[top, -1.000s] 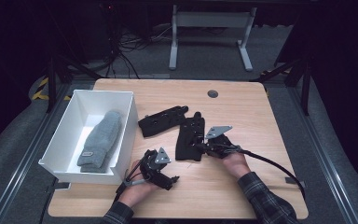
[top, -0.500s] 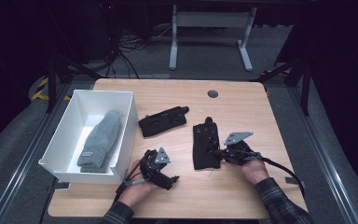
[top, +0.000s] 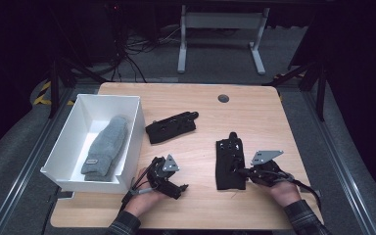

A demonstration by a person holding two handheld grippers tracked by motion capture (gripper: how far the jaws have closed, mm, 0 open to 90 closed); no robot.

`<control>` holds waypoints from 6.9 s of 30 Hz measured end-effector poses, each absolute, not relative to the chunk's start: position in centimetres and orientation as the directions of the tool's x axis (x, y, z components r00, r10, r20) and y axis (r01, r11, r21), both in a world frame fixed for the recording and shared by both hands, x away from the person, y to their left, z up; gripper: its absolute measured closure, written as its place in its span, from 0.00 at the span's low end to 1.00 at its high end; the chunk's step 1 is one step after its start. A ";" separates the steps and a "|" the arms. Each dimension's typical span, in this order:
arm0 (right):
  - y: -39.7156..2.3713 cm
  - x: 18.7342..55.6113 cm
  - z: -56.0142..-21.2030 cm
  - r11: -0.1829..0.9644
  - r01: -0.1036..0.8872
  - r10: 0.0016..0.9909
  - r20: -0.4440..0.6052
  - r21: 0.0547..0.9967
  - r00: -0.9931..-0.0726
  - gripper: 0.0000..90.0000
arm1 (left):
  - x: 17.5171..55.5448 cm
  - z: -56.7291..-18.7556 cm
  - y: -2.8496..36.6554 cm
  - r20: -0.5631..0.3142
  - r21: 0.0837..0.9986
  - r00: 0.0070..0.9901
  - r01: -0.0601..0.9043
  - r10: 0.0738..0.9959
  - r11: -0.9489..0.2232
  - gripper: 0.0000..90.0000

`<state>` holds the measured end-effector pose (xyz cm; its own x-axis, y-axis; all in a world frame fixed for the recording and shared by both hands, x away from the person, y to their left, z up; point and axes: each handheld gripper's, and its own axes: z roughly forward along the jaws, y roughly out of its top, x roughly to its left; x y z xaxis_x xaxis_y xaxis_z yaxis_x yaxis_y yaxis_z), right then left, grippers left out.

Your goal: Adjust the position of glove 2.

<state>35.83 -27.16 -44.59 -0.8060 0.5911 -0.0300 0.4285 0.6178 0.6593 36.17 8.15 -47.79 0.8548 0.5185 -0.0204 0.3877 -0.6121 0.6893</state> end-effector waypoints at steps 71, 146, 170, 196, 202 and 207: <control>-34.2 36.9 -46.8 0.436 0.517 0.785 -0.030 0.737 -0.618 0.17 | 40.8 -43.9 7.9 -0.069 0.671 0.749 0.524 0.659 -0.525 1.00; -34.1 36.9 -46.9 0.456 0.509 0.767 -0.032 0.730 -0.641 0.13 | 39.6 -43.9 4.5 -0.158 0.660 0.760 0.556 0.630 -0.505 1.00; -34.1 36.9 -46.9 0.458 0.509 0.765 -0.032 0.729 -0.643 0.13 | 39.3 -45.1 5.5 -0.171 0.602 0.782 0.565 0.599 -0.565 1.00; -34.1 36.9 -46.9 0.457 0.509 0.766 -0.031 0.729 -0.642 0.13 | 38.6 -46.0 4.6 -0.160 0.649 0.760 0.562 0.630 -0.513 0.71; -34.0 36.8 -46.9 0.459 0.508 0.764 -0.031 0.729 -0.645 0.14 | 38.3 -46.1 4.3 -0.161 0.654 0.749 0.568 0.643 -0.499 0.91; -34.0 36.7 -46.3 0.472 0.492 0.729 -0.010 0.731 -0.684 0.27 | 38.6 -46.0 4.5 -0.198 0.655 0.734 0.592 0.650 -0.469 0.97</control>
<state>36.69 -33.97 -46.31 -0.6841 0.7293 -0.0104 0.4923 0.4723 0.7311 38.60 4.46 -46.02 0.7341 0.6495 -0.1981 0.5921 -0.4694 0.6550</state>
